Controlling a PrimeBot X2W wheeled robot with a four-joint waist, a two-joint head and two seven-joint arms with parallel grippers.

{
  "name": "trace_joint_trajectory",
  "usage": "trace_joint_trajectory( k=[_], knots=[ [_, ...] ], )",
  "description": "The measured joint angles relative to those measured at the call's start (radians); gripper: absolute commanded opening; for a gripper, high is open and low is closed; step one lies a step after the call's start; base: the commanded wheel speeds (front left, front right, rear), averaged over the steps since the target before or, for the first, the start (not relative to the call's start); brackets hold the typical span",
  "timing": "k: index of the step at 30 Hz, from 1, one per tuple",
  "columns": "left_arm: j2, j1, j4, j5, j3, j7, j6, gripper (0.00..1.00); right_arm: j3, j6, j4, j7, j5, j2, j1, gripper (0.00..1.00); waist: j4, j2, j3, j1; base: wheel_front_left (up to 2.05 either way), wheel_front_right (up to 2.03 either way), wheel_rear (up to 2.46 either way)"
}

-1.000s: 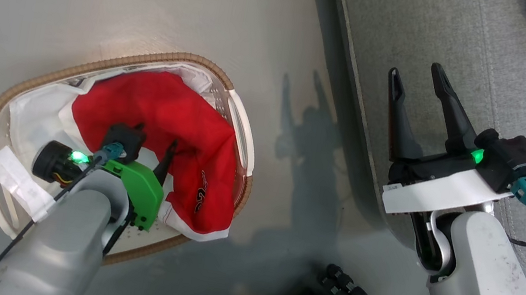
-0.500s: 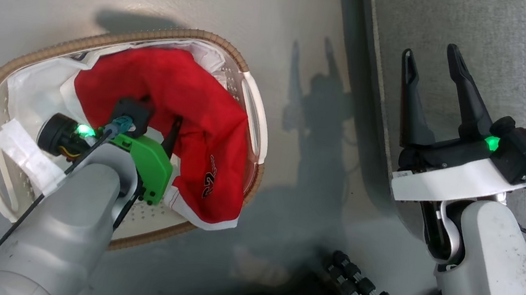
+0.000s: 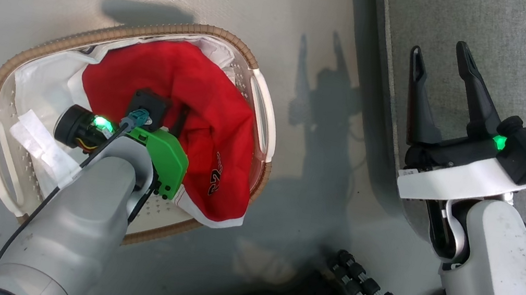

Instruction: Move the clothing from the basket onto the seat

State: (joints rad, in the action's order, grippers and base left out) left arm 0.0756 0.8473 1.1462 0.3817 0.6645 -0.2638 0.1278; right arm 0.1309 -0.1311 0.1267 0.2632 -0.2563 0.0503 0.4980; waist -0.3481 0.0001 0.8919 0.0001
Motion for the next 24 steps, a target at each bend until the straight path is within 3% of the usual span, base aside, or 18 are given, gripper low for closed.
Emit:
trace_joint_trajectory(
  k=[12,24],
  knots=[
    [0.021,-0.036,-0.07,0.045,0.009,0.0,0.001,0.0,0.018,0.0,0.016,0.0,-0.008,0.0,0.007,1.0,-0.009,0.0,-0.041,0.0,0.0,0.0,0.0],
    [0.028,-0.165,-0.156,0.075,-0.032,0.0,0.001,0.0,0.039,0.0,0.061,0.0,-0.009,-0.001,-0.01,1.0,0.002,0.0,-0.166,-0.0001,0.0,0.0,0.0]
  ],
)
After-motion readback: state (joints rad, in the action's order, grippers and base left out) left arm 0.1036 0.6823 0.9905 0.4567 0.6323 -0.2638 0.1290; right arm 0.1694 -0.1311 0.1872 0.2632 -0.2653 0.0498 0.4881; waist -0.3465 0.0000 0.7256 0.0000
